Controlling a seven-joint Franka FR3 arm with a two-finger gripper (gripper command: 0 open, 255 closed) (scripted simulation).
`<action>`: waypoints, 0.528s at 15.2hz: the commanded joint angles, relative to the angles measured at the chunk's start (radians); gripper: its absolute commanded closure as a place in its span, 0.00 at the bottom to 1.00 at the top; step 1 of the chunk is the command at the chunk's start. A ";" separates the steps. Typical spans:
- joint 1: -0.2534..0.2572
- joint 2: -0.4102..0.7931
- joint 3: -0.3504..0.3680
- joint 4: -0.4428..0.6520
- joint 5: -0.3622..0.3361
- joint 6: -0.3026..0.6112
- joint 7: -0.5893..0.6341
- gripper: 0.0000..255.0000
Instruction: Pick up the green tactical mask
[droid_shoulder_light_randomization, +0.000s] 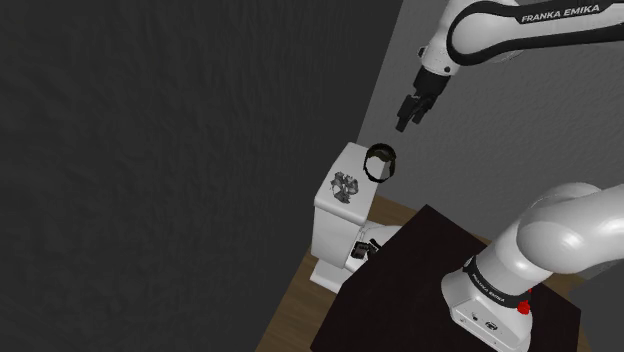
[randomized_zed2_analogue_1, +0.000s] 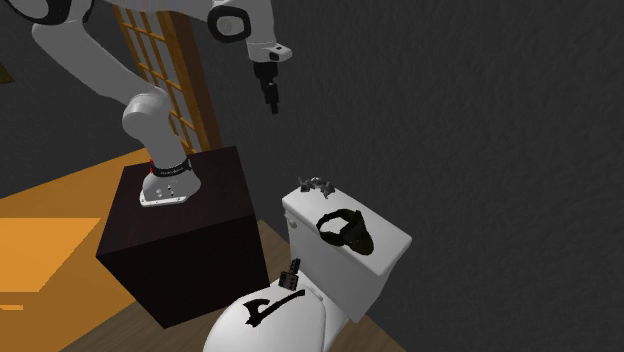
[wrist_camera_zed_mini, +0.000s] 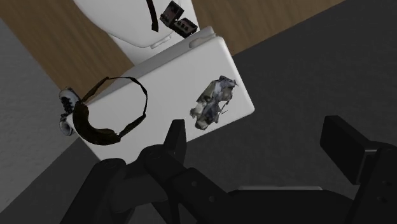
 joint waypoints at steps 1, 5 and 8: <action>-0.016 0.054 -0.015 -0.012 -0.021 0.069 -0.010 0.00; -0.047 0.168 -0.046 -0.013 -0.059 0.188 -0.027 0.00; -0.070 0.262 -0.069 -0.001 -0.085 0.274 -0.038 0.00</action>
